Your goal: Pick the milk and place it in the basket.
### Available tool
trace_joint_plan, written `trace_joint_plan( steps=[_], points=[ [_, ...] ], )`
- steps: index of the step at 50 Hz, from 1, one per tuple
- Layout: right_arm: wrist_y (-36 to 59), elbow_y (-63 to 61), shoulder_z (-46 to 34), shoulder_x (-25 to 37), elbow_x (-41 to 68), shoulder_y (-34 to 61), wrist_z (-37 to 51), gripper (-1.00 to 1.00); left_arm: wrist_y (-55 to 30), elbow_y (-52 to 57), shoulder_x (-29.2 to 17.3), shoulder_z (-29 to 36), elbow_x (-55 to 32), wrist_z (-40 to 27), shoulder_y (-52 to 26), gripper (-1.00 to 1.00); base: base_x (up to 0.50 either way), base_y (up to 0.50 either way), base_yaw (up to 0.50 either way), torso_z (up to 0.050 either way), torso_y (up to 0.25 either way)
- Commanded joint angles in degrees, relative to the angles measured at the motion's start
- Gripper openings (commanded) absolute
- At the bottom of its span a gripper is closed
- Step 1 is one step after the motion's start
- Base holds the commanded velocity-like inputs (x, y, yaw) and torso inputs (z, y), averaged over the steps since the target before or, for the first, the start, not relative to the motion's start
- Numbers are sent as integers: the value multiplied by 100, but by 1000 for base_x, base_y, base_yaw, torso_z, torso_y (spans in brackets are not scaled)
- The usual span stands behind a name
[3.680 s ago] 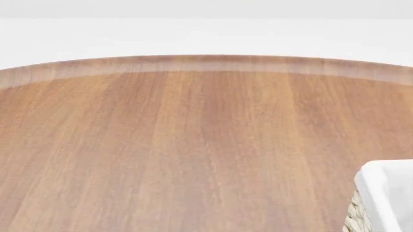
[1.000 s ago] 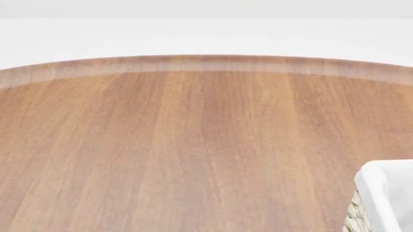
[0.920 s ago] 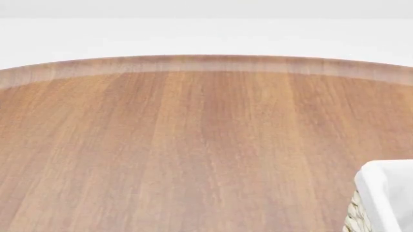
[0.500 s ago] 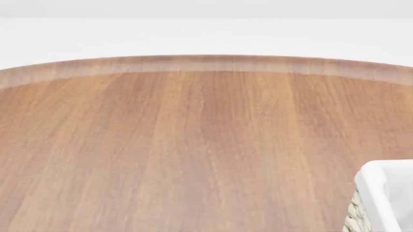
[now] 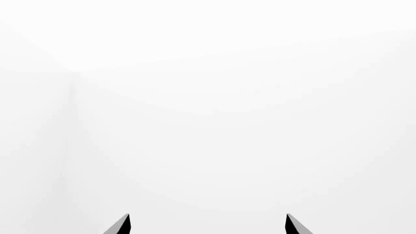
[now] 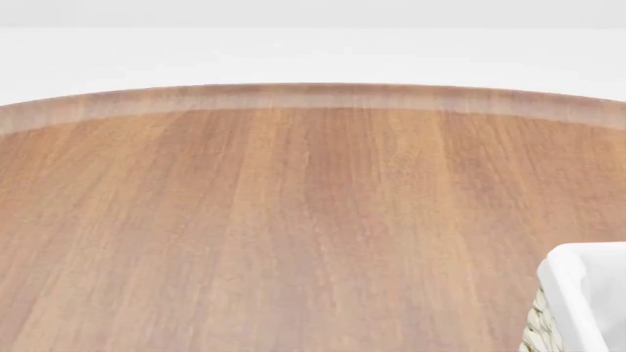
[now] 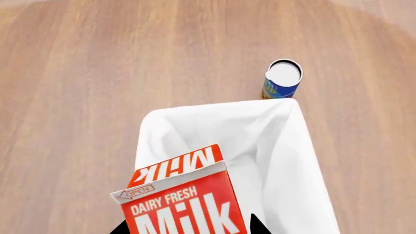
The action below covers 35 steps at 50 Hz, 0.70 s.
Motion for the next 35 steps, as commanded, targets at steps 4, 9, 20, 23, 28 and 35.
trace_joint_plan(
  steps=[4, 9, 20, 23, 28, 35],
  points=[
    [-251, 62, 203, -29, 200, 141, 220, -100, 40, -10, -22, -1, 4, -10, 38, 100, 0, 0, 0, 0, 0],
    [-375, 111, 161, -200, -88, 350, 17, -100, 25, -11, -28, 4, -11, -17, 14, 100, 0, 0, 0, 0, 2],
    [-797, 410, 139, -483, -486, 514, -239, -100, 17, -6, -40, 9, -30, -32, -2, 100, 1, 0, 0, 1, 1],
    [-795, 409, 145, -484, -489, 511, -240, -100, 19, -7, -43, 11, -33, -36, -2, 100, 0, 0, 0, 0, 0],
    [-792, 408, 154, -484, -495, 506, -242, -100, 23, -8, -48, 15, -37, -41, -3, 100, 0, 0, 0, 0, 2],
    [-787, 407, 167, -485, -503, 499, -245, -100, 29, -10, -55, 20, -42, -48, -4, 100, 0, 0, 0, 0, 0]
  ],
)
